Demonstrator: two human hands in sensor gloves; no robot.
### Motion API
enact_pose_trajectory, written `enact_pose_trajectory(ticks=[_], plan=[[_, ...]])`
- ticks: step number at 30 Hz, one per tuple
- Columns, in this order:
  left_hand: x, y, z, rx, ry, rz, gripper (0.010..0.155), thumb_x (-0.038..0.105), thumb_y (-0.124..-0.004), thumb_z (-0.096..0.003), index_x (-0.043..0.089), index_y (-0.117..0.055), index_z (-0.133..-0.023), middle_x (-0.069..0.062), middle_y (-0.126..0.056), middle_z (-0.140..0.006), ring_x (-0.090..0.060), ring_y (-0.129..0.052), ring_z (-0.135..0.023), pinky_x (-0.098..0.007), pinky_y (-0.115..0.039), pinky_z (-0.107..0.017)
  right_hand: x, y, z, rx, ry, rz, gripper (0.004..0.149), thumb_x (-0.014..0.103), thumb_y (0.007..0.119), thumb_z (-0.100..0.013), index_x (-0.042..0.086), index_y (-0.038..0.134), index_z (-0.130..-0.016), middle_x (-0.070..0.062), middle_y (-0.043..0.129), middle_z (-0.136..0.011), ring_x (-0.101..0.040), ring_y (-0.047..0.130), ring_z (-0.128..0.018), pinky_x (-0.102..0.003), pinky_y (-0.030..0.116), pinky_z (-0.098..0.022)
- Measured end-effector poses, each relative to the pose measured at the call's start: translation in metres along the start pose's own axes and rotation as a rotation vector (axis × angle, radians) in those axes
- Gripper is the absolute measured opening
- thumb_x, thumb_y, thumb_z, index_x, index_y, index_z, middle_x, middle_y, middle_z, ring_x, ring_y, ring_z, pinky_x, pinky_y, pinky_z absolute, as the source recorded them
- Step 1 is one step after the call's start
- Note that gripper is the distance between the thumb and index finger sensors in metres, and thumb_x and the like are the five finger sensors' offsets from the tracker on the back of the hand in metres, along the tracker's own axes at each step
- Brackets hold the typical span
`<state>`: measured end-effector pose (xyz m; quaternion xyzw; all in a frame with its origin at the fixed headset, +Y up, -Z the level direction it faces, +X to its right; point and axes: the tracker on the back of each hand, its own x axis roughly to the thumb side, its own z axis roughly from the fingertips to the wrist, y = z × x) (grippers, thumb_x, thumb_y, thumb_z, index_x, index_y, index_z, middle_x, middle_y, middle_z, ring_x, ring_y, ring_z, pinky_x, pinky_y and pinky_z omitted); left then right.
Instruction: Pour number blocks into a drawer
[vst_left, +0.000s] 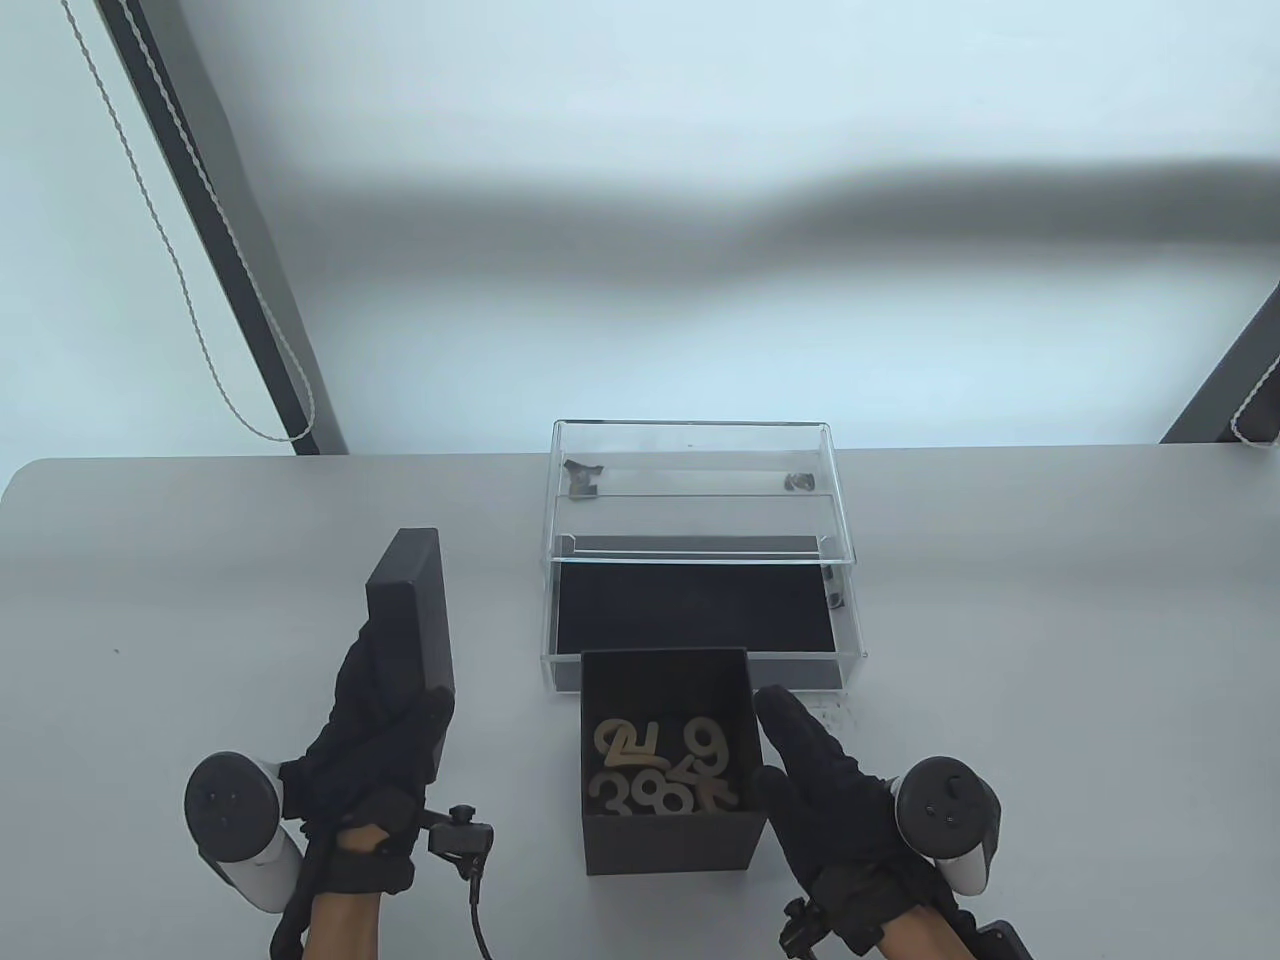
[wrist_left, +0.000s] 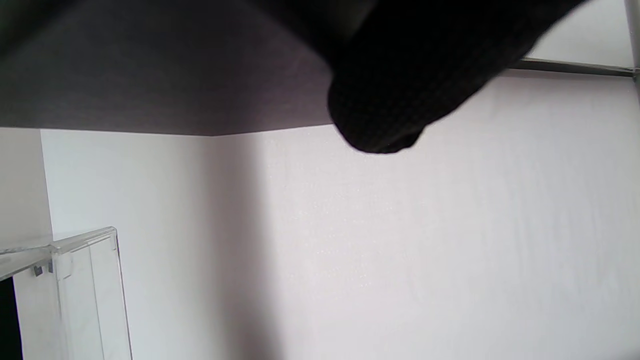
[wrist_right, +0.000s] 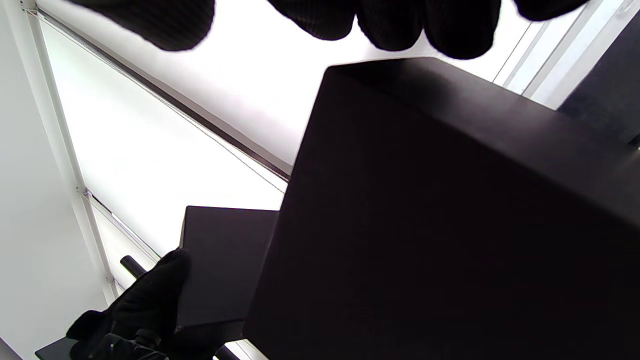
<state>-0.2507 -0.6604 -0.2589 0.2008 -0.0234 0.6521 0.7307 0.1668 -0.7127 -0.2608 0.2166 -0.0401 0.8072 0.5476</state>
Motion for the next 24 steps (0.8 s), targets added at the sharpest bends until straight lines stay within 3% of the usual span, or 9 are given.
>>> enact_pose_trajectory(ticks=[11, 24], plan=[[-0.026, -0.001, -0.003, 0.002, 0.088, -0.311, 0.064, 0.035, -0.087, -0.0437, 0.034, -0.06, -0.102, 0.003, -0.069, -0.112, -0.036, -0.07, -0.102, -0.063, -0.062, -0.072, 0.001, 0.0, 0.0, 0.006, 0.007, -0.001, 0.079, 0.06, 0.064, -0.045, 0.01, 0.045, -0.102, -0.025, 0.049, -0.107, -0.057, 0.056, -0.088, -0.072, 0.049, -0.061], [-0.067, -0.012, -0.002, -0.109, 0.197, -0.612, 0.059, 0.035, -0.084, -0.0446, 0.03, -0.067, -0.101, 0.0, -0.074, -0.11, -0.037, -0.072, -0.101, -0.064, -0.064, -0.07, 0.001, 0.001, 0.0, 0.01, 0.01, 0.0, 0.079, 0.06, 0.064, -0.045, 0.009, 0.045, -0.102, -0.025, 0.049, -0.107, -0.057, 0.057, -0.087, -0.072, 0.049, -0.06]])
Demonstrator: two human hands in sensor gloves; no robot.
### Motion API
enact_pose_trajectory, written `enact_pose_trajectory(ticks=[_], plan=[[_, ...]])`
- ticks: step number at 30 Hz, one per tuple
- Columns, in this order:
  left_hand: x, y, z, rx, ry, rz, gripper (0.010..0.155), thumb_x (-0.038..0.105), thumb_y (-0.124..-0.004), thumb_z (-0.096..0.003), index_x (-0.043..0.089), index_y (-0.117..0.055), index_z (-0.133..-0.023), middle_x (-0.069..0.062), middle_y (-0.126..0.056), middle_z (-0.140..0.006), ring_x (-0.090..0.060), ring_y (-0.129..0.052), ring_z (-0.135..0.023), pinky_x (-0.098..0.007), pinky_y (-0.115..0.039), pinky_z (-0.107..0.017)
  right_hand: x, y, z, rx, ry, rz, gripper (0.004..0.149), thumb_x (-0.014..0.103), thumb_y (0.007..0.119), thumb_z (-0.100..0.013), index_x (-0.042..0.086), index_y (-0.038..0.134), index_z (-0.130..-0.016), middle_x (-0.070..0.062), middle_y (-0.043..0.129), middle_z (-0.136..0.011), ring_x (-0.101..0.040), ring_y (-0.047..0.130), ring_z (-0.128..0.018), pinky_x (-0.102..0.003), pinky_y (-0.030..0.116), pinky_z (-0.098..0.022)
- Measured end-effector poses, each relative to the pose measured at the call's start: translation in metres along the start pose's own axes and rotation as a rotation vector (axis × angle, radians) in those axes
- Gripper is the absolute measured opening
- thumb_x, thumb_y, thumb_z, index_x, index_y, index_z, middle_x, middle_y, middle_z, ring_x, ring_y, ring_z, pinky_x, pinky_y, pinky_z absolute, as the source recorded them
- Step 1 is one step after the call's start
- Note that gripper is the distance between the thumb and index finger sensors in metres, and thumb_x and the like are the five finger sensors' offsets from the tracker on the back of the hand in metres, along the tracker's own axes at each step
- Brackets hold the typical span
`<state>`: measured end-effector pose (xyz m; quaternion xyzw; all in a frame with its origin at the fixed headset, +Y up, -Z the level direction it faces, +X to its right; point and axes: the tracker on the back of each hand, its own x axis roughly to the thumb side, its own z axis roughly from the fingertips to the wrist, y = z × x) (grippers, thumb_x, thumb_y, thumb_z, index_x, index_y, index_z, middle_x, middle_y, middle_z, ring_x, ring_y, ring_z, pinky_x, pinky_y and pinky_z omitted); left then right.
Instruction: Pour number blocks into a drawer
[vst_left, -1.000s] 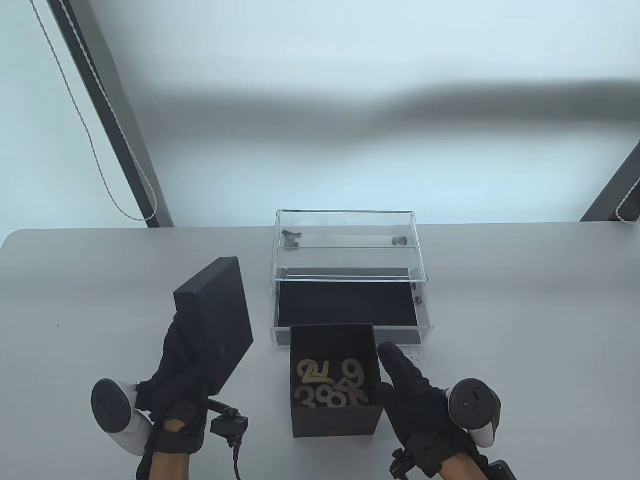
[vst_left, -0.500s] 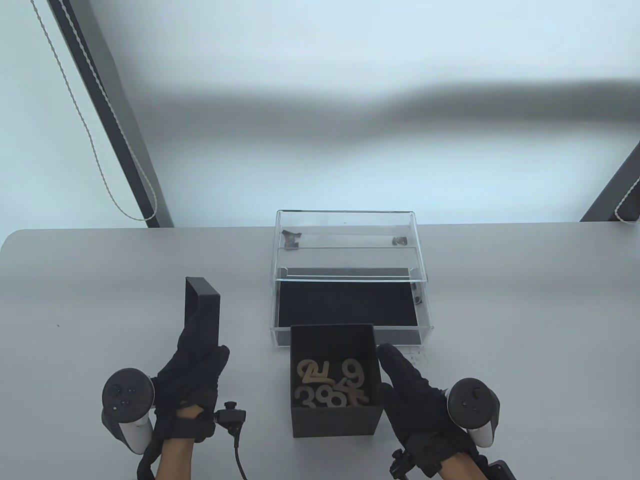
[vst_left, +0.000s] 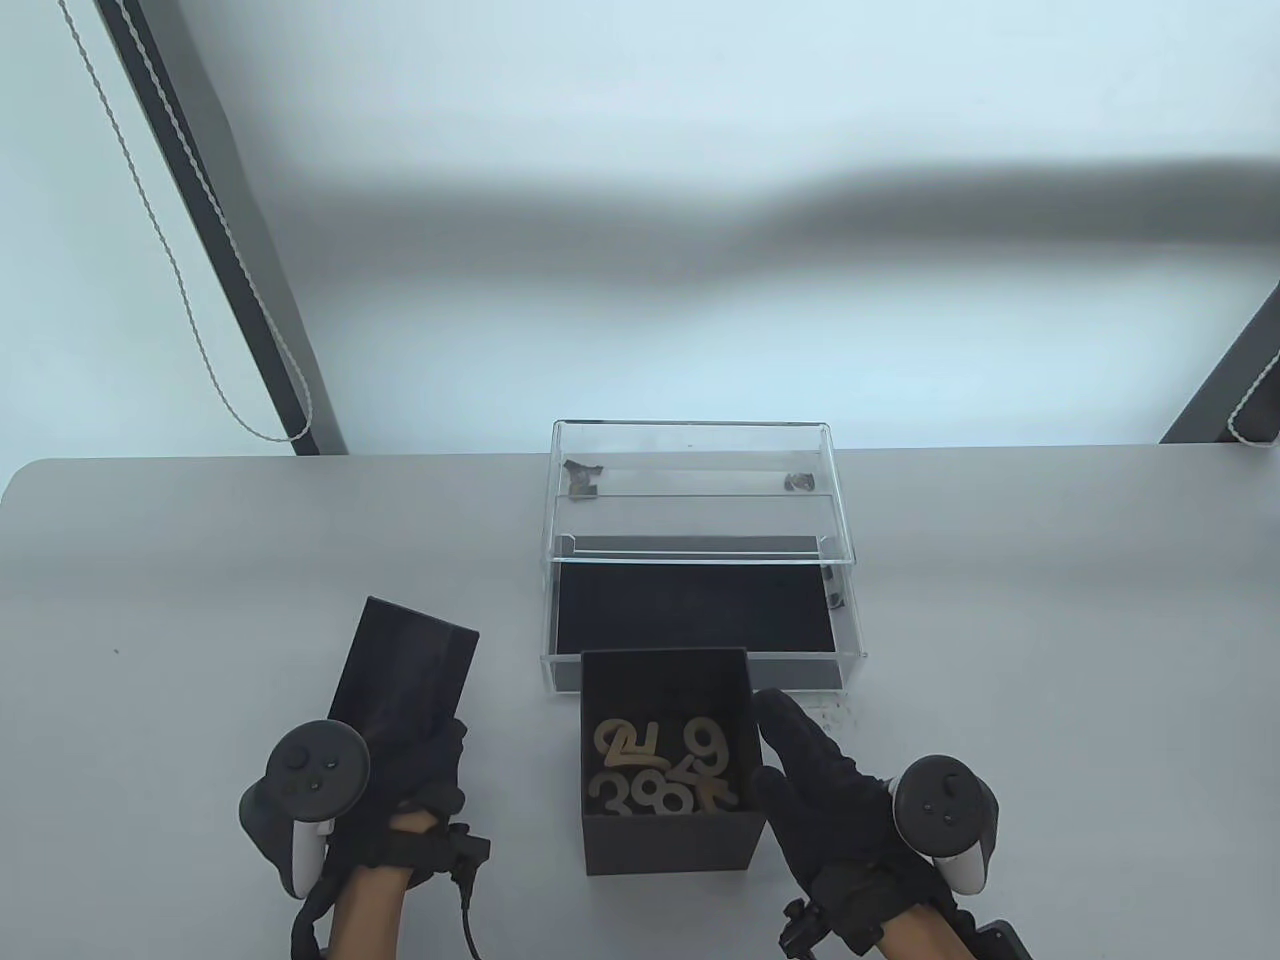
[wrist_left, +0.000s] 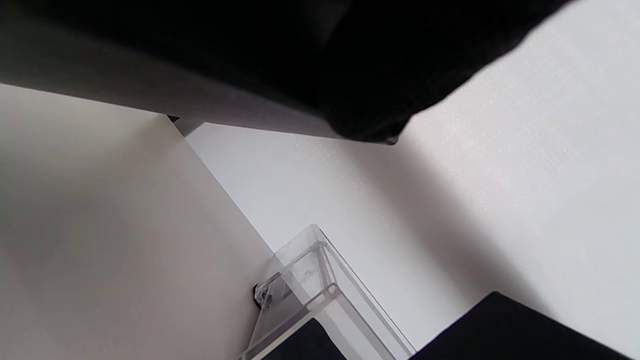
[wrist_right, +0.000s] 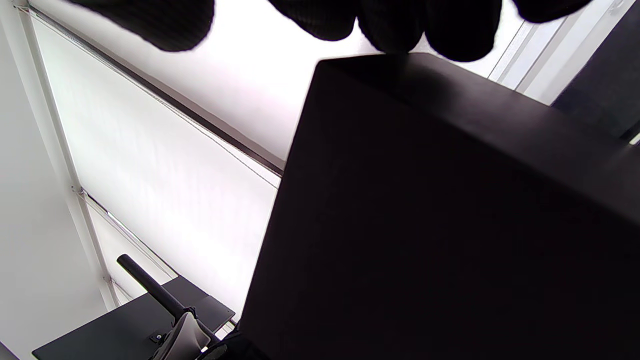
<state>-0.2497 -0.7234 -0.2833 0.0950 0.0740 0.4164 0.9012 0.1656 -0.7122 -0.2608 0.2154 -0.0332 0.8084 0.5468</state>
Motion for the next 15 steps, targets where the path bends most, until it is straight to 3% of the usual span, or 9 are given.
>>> enact_pose_trajectory(ticks=[15], plan=[[-0.012, -0.027, -0.004, -0.139, 0.041, -0.222, 0.054, 0.036, -0.082, -0.0449, 0.028, -0.073, -0.098, -0.002, -0.08, -0.107, -0.038, -0.073, -0.1, -0.064, -0.062, -0.07, -0.003, -0.002, -0.001, -0.007, 0.021, -0.002, 0.079, 0.06, 0.064, -0.045, 0.009, 0.045, -0.102, -0.025, 0.049, -0.107, -0.057, 0.057, -0.087, -0.072, 0.049, -0.06]])
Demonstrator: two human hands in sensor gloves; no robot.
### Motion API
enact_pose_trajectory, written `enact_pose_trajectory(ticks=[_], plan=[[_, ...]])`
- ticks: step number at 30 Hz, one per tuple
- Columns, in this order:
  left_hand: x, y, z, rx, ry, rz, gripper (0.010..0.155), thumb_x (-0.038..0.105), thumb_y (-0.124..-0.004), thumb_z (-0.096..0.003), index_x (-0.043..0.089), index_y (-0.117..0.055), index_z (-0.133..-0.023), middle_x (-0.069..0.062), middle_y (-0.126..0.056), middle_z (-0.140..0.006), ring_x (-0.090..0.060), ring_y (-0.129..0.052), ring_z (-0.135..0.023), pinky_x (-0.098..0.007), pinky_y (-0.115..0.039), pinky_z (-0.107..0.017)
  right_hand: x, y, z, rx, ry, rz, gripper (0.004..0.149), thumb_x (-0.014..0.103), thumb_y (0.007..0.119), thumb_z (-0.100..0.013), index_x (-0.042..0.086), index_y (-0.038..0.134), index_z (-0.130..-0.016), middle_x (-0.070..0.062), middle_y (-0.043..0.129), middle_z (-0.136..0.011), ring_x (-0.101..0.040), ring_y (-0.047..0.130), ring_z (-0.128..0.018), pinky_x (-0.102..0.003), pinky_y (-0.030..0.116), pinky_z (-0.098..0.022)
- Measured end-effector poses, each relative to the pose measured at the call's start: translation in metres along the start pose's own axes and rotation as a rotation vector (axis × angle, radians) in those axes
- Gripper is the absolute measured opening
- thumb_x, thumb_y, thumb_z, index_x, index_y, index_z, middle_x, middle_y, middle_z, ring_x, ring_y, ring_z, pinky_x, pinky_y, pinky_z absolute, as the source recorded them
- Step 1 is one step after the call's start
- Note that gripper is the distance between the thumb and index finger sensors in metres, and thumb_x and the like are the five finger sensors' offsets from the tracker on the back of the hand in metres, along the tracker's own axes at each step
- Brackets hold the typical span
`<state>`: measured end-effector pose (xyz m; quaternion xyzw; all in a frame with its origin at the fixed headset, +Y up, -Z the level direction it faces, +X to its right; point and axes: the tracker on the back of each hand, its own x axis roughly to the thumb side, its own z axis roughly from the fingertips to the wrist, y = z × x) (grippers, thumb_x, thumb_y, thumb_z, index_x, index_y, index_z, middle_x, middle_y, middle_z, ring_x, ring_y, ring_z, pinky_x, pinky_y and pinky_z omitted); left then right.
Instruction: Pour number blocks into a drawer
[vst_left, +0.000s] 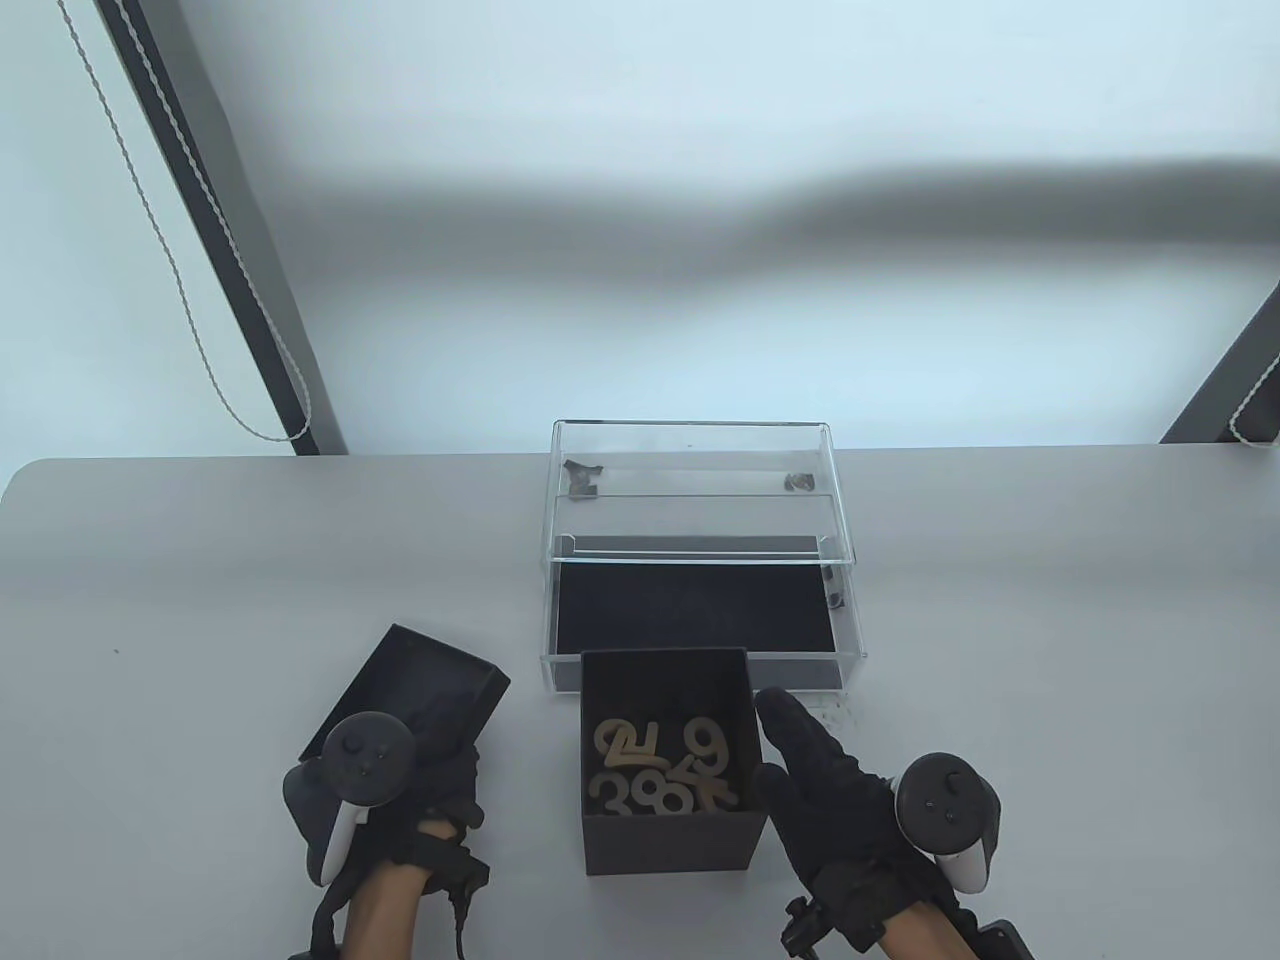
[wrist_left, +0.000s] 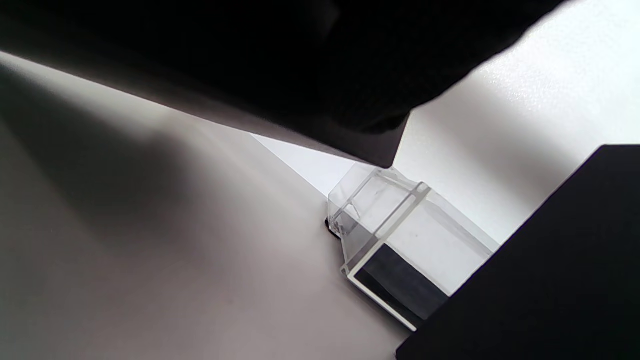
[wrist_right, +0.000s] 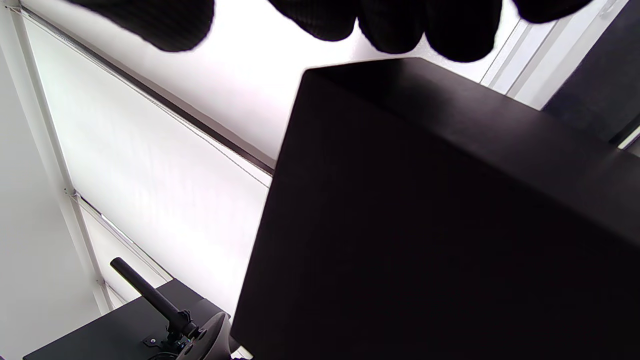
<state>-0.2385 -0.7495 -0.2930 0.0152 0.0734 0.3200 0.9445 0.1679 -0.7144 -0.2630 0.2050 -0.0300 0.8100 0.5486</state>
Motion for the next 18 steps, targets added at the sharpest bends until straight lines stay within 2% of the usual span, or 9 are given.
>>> enact_pose_trajectory(ticks=[3, 5, 8, 12, 18], plan=[[-0.001, -0.005, -0.001, -0.038, 0.015, -0.029, 0.053, 0.036, -0.081, -0.0452, 0.028, -0.075, -0.097, -0.003, -0.082, -0.106, -0.038, -0.074, -0.099, -0.065, -0.061, -0.071, -0.005, -0.003, 0.0, -0.01, 0.026, -0.023, 0.079, 0.06, 0.064, -0.045, 0.009, 0.045, -0.102, -0.025, 0.049, -0.107, -0.057, 0.057, -0.087, -0.072, 0.049, -0.06], [-0.001, -0.005, 0.0, -0.02, 0.003, -0.005, 0.051, 0.036, -0.079, -0.0456, 0.027, -0.076, -0.096, -0.004, -0.085, -0.104, -0.037, -0.08, -0.095, -0.064, -0.064, -0.069, -0.008, -0.004, -0.001, -0.017, 0.04, -0.036, 0.079, 0.06, 0.064, -0.045, 0.009, 0.045, -0.102, -0.025, 0.05, -0.107, -0.057, 0.057, -0.087, -0.072, 0.049, -0.06], [0.002, -0.001, 0.002, 0.038, 0.002, 0.163, 0.05, 0.035, -0.078, -0.046, 0.025, -0.076, -0.095, -0.007, -0.085, -0.102, -0.038, -0.084, -0.092, -0.064, -0.067, -0.067, -0.012, -0.006, -0.001, -0.027, 0.056, -0.045, 0.079, 0.06, 0.064, -0.045, 0.009, 0.045, -0.102, -0.025, 0.049, -0.107, -0.057, 0.057, -0.087, -0.072, 0.049, -0.061], [0.014, 0.005, 0.007, 0.075, -0.05, 0.334, 0.054, 0.042, -0.078, -0.0465, 0.024, -0.073, -0.097, -0.008, -0.084, -0.103, -0.039, -0.083, -0.092, -0.064, -0.067, -0.066, -0.019, -0.009, -0.002, -0.047, 0.086, -0.052, 0.079, 0.06, 0.064, -0.045, 0.009, 0.045, -0.102, -0.025, 0.05, -0.107, -0.057, 0.058, -0.087, -0.072, 0.049, -0.061], [0.038, -0.003, 0.015, 0.011, -0.092, 0.535, 0.06, 0.05, -0.076, -0.0472, 0.024, -0.067, -0.101, -0.008, -0.077, -0.108, -0.04, -0.076, -0.096, -0.065, -0.063, -0.068, -0.029, -0.01, -0.004, -0.064, 0.135, -0.096, 0.079, 0.059, 0.064, -0.045, 0.009, 0.045, -0.102, -0.025, 0.049, -0.107, -0.057, 0.057, -0.087, -0.072, 0.048, -0.061]])
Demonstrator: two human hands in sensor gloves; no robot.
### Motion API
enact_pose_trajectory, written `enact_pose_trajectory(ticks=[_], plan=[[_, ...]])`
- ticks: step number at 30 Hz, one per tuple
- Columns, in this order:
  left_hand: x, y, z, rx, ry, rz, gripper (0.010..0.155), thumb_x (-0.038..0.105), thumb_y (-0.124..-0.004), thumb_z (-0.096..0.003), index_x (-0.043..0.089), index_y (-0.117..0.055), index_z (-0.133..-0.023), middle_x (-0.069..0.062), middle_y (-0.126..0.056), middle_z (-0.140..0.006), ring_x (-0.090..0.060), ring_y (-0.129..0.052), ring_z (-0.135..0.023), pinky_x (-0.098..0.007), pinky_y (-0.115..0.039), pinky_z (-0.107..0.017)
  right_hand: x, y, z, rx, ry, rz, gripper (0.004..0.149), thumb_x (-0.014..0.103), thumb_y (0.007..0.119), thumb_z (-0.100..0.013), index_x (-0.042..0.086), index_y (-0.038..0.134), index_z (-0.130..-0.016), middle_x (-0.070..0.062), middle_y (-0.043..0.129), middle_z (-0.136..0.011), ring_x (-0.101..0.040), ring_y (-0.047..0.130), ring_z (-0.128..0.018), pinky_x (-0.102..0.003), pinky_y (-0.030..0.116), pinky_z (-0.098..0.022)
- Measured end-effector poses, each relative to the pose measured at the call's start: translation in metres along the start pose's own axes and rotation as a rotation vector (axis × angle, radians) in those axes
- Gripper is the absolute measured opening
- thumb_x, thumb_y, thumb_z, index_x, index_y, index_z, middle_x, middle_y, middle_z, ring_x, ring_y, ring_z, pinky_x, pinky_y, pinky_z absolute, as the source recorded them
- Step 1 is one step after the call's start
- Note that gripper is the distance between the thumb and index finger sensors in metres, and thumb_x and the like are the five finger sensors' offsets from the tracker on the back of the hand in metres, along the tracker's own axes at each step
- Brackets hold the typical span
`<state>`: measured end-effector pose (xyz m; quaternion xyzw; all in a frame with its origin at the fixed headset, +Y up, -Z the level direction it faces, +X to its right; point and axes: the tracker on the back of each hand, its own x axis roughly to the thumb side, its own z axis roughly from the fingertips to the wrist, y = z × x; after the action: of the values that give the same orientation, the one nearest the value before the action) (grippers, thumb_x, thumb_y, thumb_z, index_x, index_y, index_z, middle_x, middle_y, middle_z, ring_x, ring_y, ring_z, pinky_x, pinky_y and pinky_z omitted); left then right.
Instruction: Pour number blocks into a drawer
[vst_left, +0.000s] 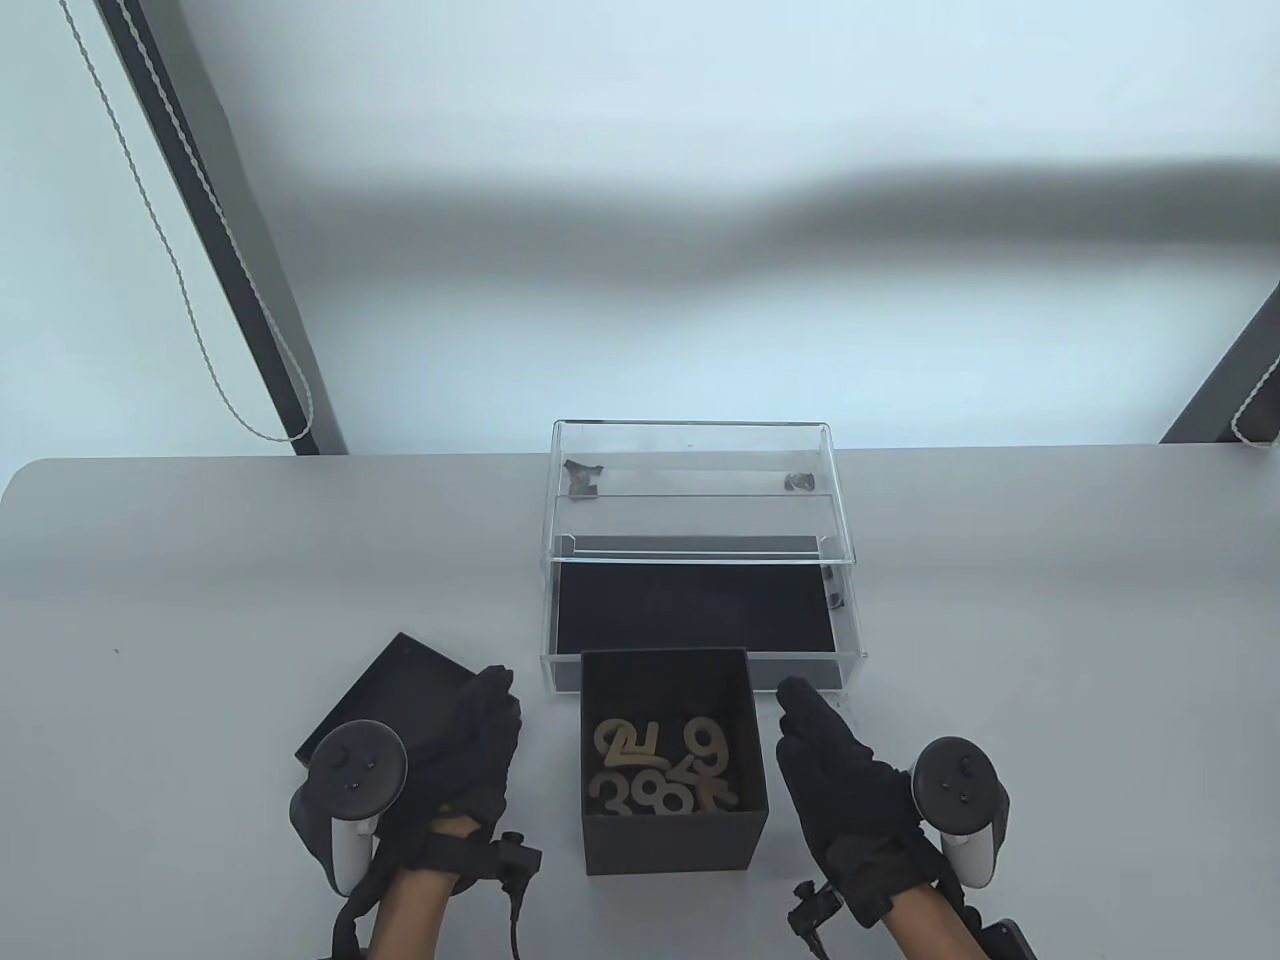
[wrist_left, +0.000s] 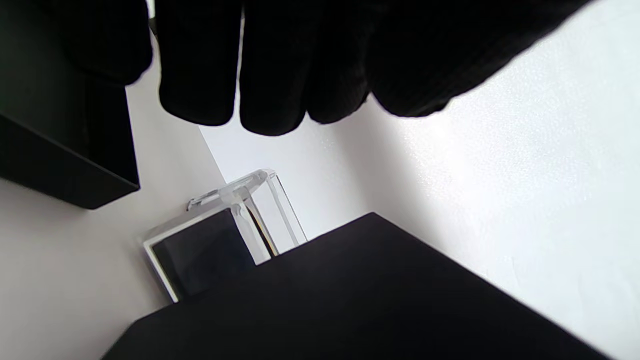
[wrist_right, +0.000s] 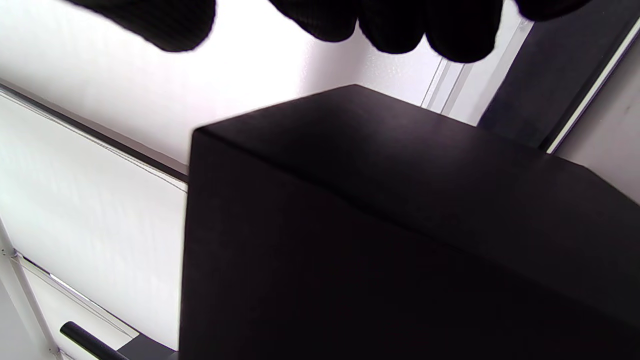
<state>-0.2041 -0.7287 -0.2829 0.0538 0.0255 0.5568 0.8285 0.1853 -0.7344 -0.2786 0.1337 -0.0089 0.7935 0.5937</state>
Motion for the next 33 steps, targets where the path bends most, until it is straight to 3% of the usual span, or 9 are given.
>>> enact_pose_trajectory(ticks=[7, 10, 14, 20, 28, 33], plan=[[0.006, -0.037, 0.001, -0.116, 0.066, 0.237, 0.072, 0.059, -0.074, -0.047, 0.024, -0.053, -0.106, -0.013, -0.058, -0.116, -0.044, -0.061, -0.103, -0.068, -0.053, -0.071, -0.01, 0.005, -0.007, -0.016, 0.056, -0.085, 0.079, 0.059, 0.064, -0.046, 0.008, 0.045, -0.102, -0.025, 0.049, -0.107, -0.057, 0.057, -0.087, -0.073, 0.048, -0.061], [0.006, -0.049, 0.0, -0.215, 0.107, 0.263, 0.079, 0.063, -0.072, -0.0475, 0.024, -0.041, -0.109, -0.013, -0.043, -0.12, -0.045, -0.047, -0.107, -0.07, -0.044, -0.073, -0.015, 0.006, -0.011, -0.027, 0.081, -0.111, 0.078, 0.059, 0.064, -0.046, 0.008, 0.045, -0.103, -0.025, 0.049, -0.108, -0.057, 0.057, -0.087, -0.073, 0.047, -0.061], [0.0, -0.061, -0.003, -0.256, 0.134, 0.253, 0.084, 0.064, -0.071, -0.048, 0.025, -0.031, -0.11, -0.013, -0.033, -0.121, -0.046, -0.035, -0.109, -0.073, -0.035, -0.073, -0.028, 0.011, -0.022, -0.073, 0.149, -0.189, 0.078, 0.059, 0.064, -0.047, 0.008, 0.046, -0.103, -0.026, 0.049, -0.108, -0.058, 0.057, -0.087, -0.073, 0.047, -0.061], [-0.017, -0.075, -0.002, -0.348, 0.218, 0.465, 0.084, 0.061, -0.068, -0.0501, 0.025, -0.022, -0.11, -0.013, -0.019, -0.121, -0.047, -0.023, -0.109, -0.075, -0.028, -0.072, -0.043, 0.031, -0.023, 0.057, 0.229, -0.234, 0.081, 0.065, 0.06, -0.046, 0.014, 0.039, -0.106, -0.025, 0.036, -0.111, -0.059, 0.041, -0.093, -0.076, 0.037, -0.062], [-0.015, -0.082, 0.004, -0.311, 0.214, 0.545, 0.079, 0.057, -0.065, -0.0512, 0.027, -0.021, -0.11, -0.008, -0.014, -0.121, -0.047, -0.014, -0.108, -0.075, -0.02, -0.071, -0.045, 0.047, -0.016, 0.089, 0.262, -0.377, 0.083, 0.07, 0.055, -0.045, 0.025, 0.023, -0.107, -0.024, 0.015, -0.112, -0.064, 0.022, -0.093, -0.08, 0.029, -0.06], [-0.003, -0.079, 0.007, -0.314, 0.126, 0.57, 0.078, 0.056, -0.065, -0.0514, 0.028, -0.022, -0.11, -0.005, -0.014, -0.122, -0.046, -0.014, -0.109, -0.075, -0.02, -0.071, -0.034, 0.048, -0.014, 0.094, 0.26, -0.437, 0.083, 0.078, 0.056, -0.042, 0.039, 0.019, -0.106, -0.024, 0.003, -0.11, -0.067, 0.008, -0.091, -0.085, 0.02, -0.053]])
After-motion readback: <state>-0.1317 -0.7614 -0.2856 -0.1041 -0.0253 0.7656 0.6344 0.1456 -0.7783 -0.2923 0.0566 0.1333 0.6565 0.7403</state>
